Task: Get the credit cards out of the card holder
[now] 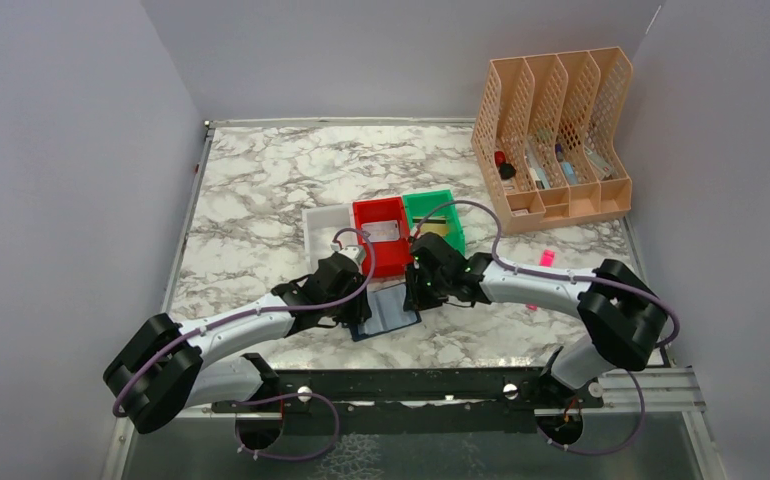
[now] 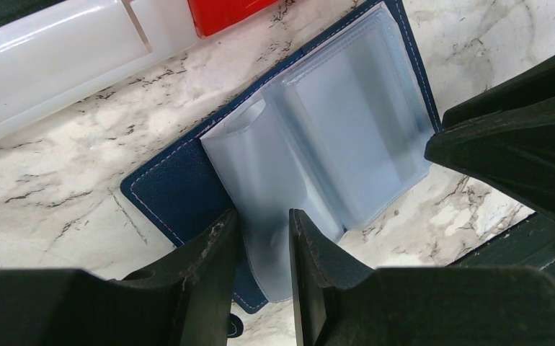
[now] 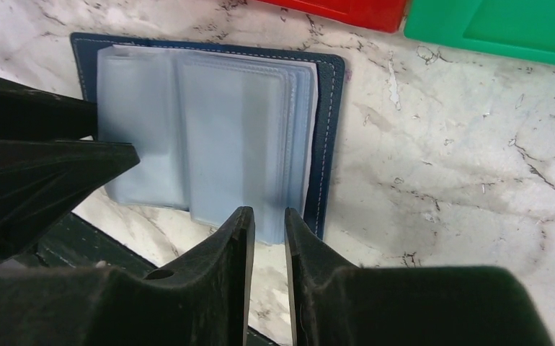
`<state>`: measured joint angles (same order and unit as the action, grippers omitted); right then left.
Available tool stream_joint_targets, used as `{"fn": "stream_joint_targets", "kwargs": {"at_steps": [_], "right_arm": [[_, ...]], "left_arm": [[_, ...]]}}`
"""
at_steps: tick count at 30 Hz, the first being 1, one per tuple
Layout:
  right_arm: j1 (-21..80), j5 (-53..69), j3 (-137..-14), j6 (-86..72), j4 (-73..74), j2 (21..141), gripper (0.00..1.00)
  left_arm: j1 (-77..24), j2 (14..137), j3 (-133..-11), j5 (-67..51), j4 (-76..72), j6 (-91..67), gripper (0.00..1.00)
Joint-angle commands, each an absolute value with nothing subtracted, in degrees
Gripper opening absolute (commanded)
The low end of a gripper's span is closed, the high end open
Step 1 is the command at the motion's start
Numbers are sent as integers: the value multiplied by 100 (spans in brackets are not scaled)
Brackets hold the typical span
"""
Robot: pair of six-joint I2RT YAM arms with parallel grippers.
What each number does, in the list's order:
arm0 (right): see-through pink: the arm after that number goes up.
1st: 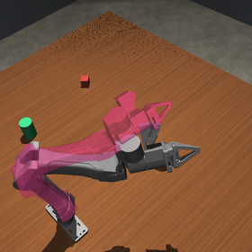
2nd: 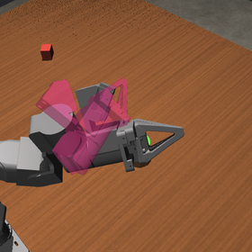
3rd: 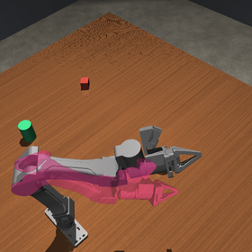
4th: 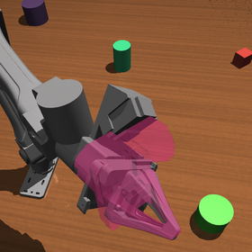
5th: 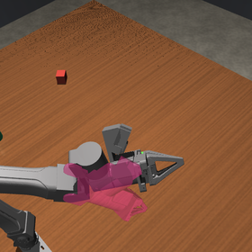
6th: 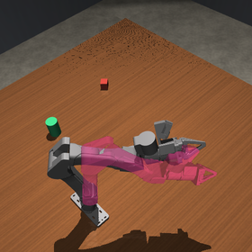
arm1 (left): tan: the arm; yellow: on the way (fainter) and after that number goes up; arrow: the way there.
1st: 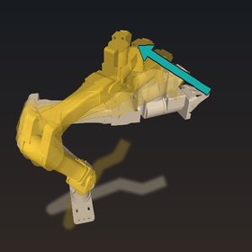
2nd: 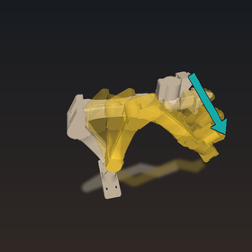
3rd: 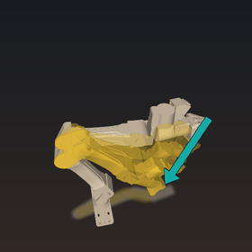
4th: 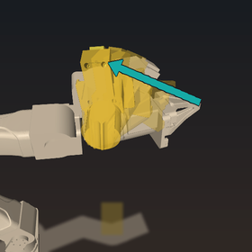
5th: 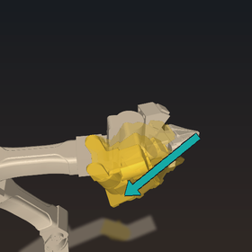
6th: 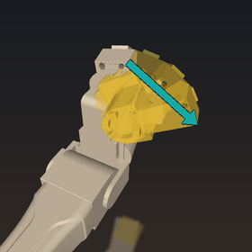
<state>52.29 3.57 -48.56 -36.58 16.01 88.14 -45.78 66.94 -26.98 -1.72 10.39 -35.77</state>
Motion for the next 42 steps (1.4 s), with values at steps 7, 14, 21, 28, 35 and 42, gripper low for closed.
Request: {"fn": "stream_joint_targets", "kwargs": {"at_steps": [7,14,21,28,35,42], "right_arm": [[5364,206,-4779,-3611,1630,9007,28],[5563,-316,-4979,-3577,1914,8986,28],[5809,-645,-5171,-3616,2049,9144,28],[5875,-768,-5368,-3612,2163,9263,29],[5906,-771,-5264,-3677,2127,9717,28],[5946,-986,-5344,-3688,2295,9710,15]], "left_arm": [[-4596,6640,-2845,-161,1014,-3525,35],[-4596,6610,-2820,-131,1011,-3548,35],[-4597,6559,-2795,-117,1005,-3551,35],[-4596,6573,-2801,-124,1009,-3552,34],[-4596,6519,-2761,-128,1005,-3542,34],[-4592,6499,-2739,-110,1000,-3560,34]]}}
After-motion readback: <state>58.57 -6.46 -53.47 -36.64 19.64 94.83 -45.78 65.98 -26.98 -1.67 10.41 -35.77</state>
